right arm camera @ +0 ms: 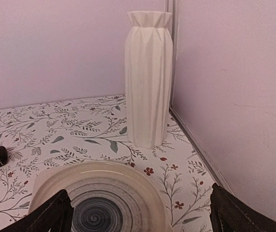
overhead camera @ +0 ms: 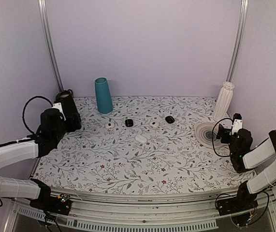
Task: Insert the wireless bluetooth earbuds into the charging case
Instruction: Reset both arms
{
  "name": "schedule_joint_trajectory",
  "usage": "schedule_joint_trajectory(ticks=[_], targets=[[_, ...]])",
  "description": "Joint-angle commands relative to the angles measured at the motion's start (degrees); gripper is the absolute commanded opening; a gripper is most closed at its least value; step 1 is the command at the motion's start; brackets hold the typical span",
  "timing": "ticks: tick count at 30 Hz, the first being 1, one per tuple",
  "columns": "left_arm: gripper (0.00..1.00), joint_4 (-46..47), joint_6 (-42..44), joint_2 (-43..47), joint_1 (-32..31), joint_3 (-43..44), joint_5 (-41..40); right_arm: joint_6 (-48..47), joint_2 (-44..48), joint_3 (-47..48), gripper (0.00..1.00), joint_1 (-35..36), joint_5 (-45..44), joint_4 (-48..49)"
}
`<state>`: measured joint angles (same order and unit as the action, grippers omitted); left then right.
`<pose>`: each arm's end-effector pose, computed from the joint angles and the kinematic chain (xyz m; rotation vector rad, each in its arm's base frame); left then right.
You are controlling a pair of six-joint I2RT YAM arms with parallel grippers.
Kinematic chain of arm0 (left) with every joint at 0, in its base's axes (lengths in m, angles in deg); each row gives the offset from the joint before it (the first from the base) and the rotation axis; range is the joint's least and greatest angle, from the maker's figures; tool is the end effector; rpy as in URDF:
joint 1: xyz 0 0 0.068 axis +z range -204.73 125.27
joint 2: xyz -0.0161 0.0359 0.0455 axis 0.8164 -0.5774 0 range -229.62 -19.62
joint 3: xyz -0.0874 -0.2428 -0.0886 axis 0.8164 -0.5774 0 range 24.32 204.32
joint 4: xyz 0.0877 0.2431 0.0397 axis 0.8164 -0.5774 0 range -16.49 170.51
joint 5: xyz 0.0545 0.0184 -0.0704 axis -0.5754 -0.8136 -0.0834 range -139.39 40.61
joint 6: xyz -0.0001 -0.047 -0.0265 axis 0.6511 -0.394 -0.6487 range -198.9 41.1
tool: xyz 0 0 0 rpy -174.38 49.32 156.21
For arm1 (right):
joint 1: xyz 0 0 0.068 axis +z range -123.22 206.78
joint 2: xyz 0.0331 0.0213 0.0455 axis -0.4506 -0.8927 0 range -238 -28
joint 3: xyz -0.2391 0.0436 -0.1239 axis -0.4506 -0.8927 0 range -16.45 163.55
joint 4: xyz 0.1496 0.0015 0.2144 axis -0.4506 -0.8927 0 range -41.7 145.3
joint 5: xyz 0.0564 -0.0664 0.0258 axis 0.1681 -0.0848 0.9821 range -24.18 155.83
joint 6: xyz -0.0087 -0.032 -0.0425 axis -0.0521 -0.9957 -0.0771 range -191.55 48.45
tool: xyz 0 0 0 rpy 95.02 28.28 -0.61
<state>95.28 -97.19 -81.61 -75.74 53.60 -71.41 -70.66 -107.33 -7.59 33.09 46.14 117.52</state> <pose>0.2255 -0.0724 0.2316 -0.2171 1.8493 -0.1130 0.2159 0.0118 0.1466 0.1737 1.7016 -0.2010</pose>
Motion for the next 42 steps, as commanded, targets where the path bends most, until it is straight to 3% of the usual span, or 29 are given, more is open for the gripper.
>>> schedule_joint_trajectory(ticks=[1, 2, 6, 8, 16, 21, 26, 29, 31, 36, 42], targets=[[0.96, 4.05, 4.55, -2.75, 2.68, -1.14, -9.07, -8.37, -5.15, -0.24, 0.99, -0.24, 9.99, 19.75], [0.96, 4.66, 4.77, -3.19, 3.12, -1.68, -9.34, -7.47, -4.01, -0.11, 0.99, -1.08, 11.63, 16.87], [0.96, 14.22, 7.33, -3.23, 3.62, -6.18, -9.64, -7.07, -9.39, -2.37, 0.99, -2.00, 12.72, 27.20], [0.96, 17.41, 8.02, -2.69, 4.28, -7.27, -11.02, -6.53, -8.13, -1.25, 0.99, -2.00, 11.27, 22.75], [0.96, 24.71, 13.27, -1.57, 8.26, -12.58, -10.39, -5.14, -8.75, 0.01, 0.99, -2.00, 9.12, 21.70], [0.96, 37.07, 13.13, -3.53, 12.65, -18.39, -8.55, -5.19, -8.82, 0.10, 0.99, -1.97, 9.09, 21.65], [0.96, 48.22, 15.25, -10.03, 17.19, -20.05, -4.91, -5.19, -8.82, 0.11, 0.99, -2.04, 9.06, 21.59], [0.96, 56.74, 17.97, -14.07, 19.16, -20.39, 2.17, -5.19, -8.82, 0.19, 0.99, -2.02, 9.12, 21.47], [0.96, 55.28, 16.24, -15.84, 20.03, -18.99, 6.55, -5.19, -8.82, 0.19, 0.99, -2.00, 9.17, 21.47], [0.96, 82.74, 20.20, -29.11, 20.10, -25.34, 15.79, -5.08, -8.82, 0.49, 0.99, -2.02, 9.16, 20.94], [0.96, 61.23, 19.71, -26.63, 19.89, -16.84, 14.92, -4.77, -8.83, 1.24, 0.99, -2.36, 9.27, 19.52]])
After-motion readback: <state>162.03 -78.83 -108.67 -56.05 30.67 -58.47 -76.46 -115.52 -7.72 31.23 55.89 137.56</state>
